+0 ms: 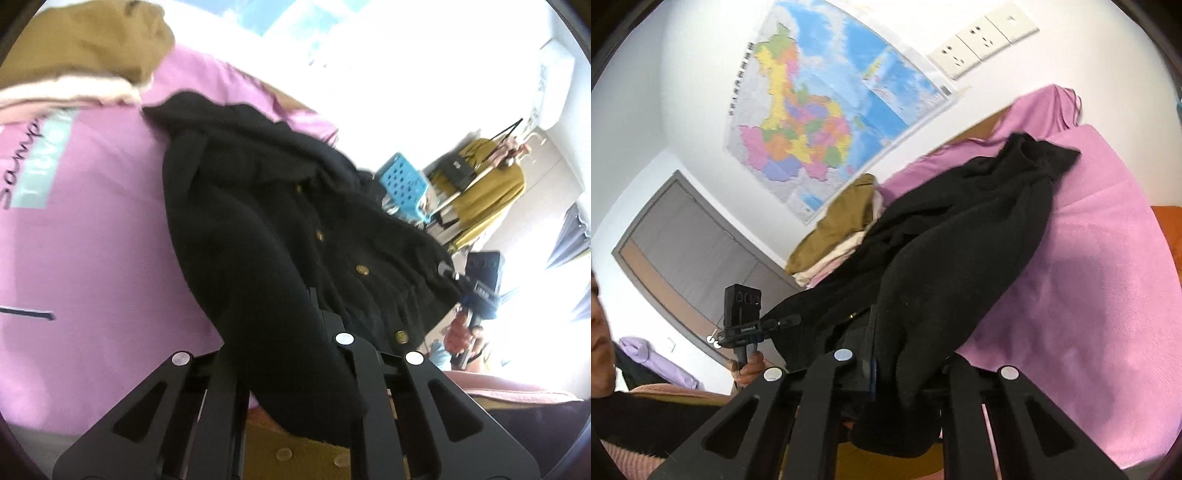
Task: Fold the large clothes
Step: 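Lift the coat hem with both grippers and fold it toward the collar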
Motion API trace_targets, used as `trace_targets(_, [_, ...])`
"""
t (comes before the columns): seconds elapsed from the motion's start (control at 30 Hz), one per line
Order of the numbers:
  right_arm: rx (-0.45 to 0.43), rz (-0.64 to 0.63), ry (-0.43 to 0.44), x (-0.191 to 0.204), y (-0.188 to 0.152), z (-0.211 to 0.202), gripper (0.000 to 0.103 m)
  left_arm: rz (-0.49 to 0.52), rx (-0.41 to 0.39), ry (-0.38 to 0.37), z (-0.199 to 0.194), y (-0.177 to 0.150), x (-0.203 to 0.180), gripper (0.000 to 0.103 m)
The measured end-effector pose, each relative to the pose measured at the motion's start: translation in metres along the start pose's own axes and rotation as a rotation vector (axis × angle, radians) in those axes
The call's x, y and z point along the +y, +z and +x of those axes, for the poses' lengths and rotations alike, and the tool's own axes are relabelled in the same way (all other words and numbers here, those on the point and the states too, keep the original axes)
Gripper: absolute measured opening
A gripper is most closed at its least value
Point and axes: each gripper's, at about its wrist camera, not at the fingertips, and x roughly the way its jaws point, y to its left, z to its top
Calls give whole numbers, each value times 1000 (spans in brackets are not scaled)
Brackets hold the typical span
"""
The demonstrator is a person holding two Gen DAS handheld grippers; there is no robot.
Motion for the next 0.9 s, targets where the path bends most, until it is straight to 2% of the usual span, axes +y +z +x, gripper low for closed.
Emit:
trace_targets(0.1, [13,-13,-18,4,-7,-4,11,-1,-12,-2,-12,-3,0,9])
trace_targets(0.27, [120,99,-63,-23,-25,18,12,-50,70,6,9,-2,10,9])
trace_targets(0.4, [75,101,-41,-17,-21,11,12,-28,48,6,4,7,2,9])
trace_targets(0.7, [-21,38,-2,4,48,9,12,-7,20,21,-6,54,-9,10])
trace_targets(0.9, [-56,65,30,-5,91,14,12,-17,16,30,-5,97,-10,11])
